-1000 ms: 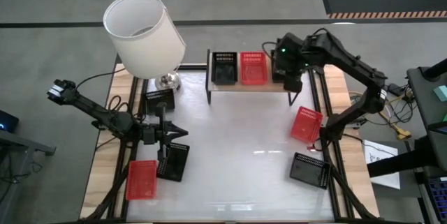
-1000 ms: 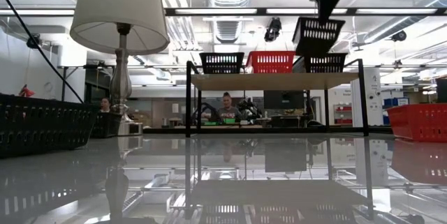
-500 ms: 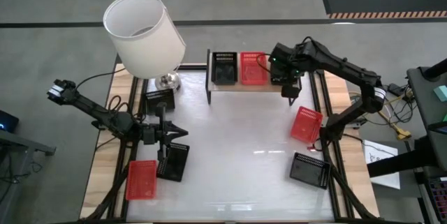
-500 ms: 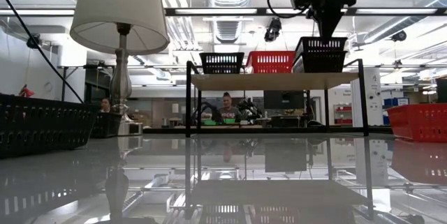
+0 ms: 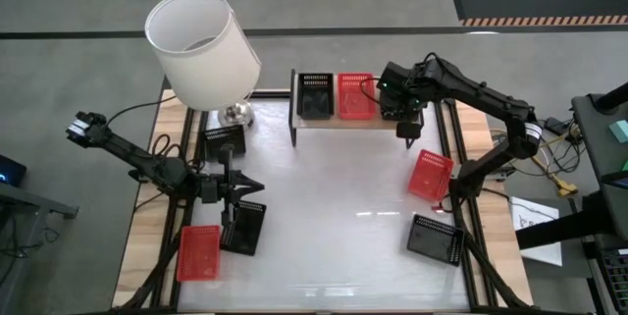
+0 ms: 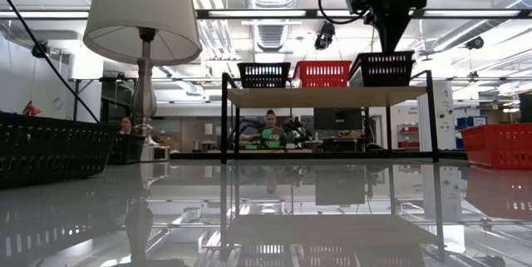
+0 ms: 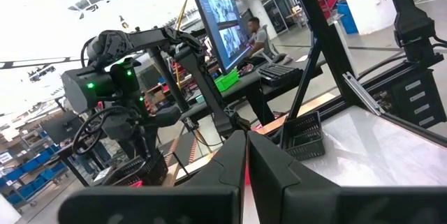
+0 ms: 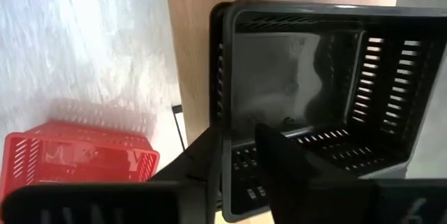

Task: Stack baskets on shelf by color
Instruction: Stack the black bin on top of the other black bin on the shelf

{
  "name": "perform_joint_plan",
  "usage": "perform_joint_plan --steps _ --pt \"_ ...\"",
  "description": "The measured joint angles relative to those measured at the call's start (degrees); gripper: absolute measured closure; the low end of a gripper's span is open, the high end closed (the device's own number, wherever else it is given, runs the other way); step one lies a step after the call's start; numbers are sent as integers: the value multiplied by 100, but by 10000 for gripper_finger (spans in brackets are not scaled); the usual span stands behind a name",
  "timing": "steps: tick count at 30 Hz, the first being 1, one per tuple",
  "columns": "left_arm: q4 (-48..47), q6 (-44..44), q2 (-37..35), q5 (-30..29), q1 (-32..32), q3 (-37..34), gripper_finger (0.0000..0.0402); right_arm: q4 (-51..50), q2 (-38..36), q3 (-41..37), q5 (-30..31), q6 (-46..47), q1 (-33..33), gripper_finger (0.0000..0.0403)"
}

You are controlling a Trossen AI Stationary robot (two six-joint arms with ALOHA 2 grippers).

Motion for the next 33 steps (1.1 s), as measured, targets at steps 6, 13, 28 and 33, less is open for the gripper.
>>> perform_joint_plan --steps 6,13,28,33 --pt "1 0 0 0 0 0 402 -240 -7 90 246 213 0 291" --pt "2 0 0 0 0 0 402 -309 -15 391 57 787 13 290" --pt "15 -31 96 0 -1 0 402 1740 -294 -251 -824 1176 2057 388" --pt "60 -116 224 1 -1 0 402 2831 -578 -929 -771 1362 2946 394"
